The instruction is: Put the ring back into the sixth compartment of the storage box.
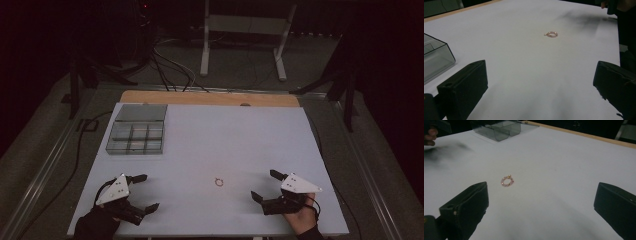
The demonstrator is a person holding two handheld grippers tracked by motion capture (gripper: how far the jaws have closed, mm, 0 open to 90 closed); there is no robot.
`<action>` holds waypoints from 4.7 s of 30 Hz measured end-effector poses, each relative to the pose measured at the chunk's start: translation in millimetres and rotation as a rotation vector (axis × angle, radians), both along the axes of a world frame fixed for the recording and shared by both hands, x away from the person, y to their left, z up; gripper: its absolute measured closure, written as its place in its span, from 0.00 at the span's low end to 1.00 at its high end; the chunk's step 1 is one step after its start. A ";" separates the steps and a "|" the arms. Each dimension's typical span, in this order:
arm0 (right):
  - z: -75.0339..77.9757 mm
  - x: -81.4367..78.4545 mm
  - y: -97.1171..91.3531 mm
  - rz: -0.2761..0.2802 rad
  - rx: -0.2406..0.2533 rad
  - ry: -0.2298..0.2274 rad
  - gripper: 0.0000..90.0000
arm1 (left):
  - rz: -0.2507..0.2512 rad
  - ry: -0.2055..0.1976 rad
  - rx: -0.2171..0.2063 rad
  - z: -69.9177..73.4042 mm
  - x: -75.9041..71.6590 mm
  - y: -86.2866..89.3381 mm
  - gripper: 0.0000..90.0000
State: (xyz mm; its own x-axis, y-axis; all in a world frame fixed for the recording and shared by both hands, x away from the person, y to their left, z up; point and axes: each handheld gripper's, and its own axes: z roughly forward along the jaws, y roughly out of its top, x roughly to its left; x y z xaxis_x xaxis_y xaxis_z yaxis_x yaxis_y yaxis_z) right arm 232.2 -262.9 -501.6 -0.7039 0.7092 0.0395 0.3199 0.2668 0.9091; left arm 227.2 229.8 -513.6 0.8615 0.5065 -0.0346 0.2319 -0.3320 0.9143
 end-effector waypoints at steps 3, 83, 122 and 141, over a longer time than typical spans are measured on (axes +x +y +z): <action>-0.4 0.3 0.1 0.008 0.004 0.007 0.00 | 0.000 0.001 -0.001 0.5 -0.9 0.3 0.00; 1.1 0.2 1.5 0.007 0.027 0.002 0.00 | -0.130 0.052 -0.027 27.8 29.2 -51.9 0.00; 1.6 -0.1 -0.8 0.011 0.048 0.004 0.00 | -0.263 0.090 -0.053 26.6 58.5 -136.6 0.00; 1.0 1.0 -1.5 0.012 0.056 0.012 0.00 | -0.323 0.134 -0.017 17.2 65.2 -167.7 0.01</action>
